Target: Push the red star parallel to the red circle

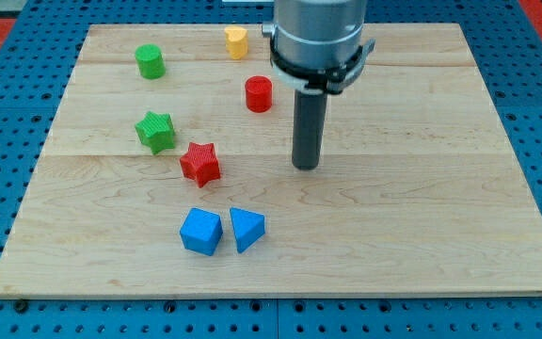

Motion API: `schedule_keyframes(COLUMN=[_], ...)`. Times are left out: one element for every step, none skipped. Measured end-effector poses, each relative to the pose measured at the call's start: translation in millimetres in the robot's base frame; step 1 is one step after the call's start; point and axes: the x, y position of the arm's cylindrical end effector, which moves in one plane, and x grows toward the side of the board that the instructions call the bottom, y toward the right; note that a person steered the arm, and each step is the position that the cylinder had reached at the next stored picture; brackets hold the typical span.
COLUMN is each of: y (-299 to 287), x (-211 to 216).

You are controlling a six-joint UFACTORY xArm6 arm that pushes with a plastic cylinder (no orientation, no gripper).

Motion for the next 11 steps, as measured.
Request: schedule_keyframes(y=[-18.0, -13.1, -48.9, -128.3, -194.4, -199.0, -215.7, -169.1, -123.9, -135.6, -215.6], x=[-36.6, -47.6, -38.1, -63.8, -57.2, -20.4, 3.3, 28.4, 28.3, 4.4, -16.3])
